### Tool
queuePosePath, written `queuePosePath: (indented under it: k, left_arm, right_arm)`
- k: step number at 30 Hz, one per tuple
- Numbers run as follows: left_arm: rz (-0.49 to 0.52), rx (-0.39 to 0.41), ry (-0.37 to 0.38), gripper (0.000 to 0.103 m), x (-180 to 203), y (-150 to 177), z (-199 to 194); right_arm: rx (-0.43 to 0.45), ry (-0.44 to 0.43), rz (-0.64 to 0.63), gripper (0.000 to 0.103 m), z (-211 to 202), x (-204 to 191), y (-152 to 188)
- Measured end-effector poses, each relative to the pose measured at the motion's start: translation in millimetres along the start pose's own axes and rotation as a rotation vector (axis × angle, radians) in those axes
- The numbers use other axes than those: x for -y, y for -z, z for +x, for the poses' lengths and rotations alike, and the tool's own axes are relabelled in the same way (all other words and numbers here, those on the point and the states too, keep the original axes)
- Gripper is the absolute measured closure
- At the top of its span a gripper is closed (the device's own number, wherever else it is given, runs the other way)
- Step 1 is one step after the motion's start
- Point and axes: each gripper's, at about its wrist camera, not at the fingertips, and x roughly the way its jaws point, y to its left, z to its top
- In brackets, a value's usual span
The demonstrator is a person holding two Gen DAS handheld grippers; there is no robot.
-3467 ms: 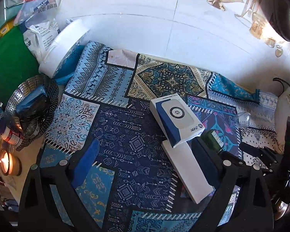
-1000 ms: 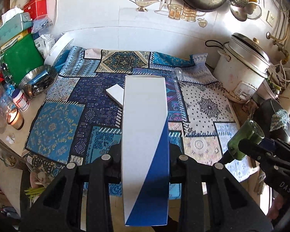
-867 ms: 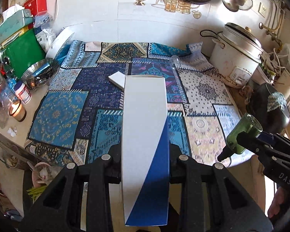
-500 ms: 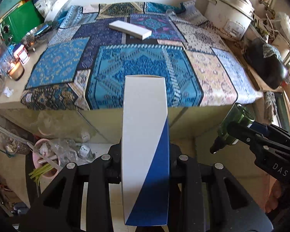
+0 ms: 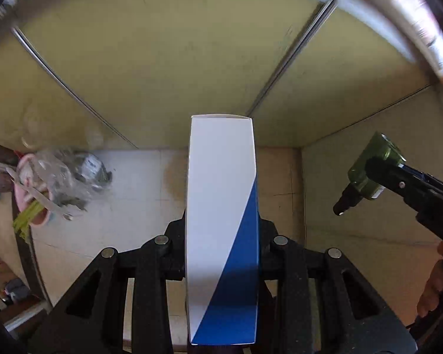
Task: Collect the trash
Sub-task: 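Carry the box and green bottle down over the floor bin with both tools, then open both tools to drop the box and bottle into the bin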
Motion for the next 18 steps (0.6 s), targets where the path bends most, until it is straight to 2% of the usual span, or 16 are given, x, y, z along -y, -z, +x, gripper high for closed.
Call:
queuePosePath:
  k: [5,9,16,18]
  left_arm:
    - [-0.056,-0.042,0.035,0.072,-11,4,105]
    - [-0.077,-0.062,0.060,0.072,-25,6,180]
    - [-0.159,-0.115,0.108,0.072,-57,17,321]
    - [-0.193,-0.129,0.126,0.072,-64,20,349]
  right_arm:
    - [-0.044,0.015,0.015,0.064,92,35,7]
    - [-0.049,-0.009,0.033,0.064,161,55,12]
    - [-0.080,-0.062,0.067,0.064,263,66,22]
    - [-0.099,-0.059,0.061,0.064,288,70,26]
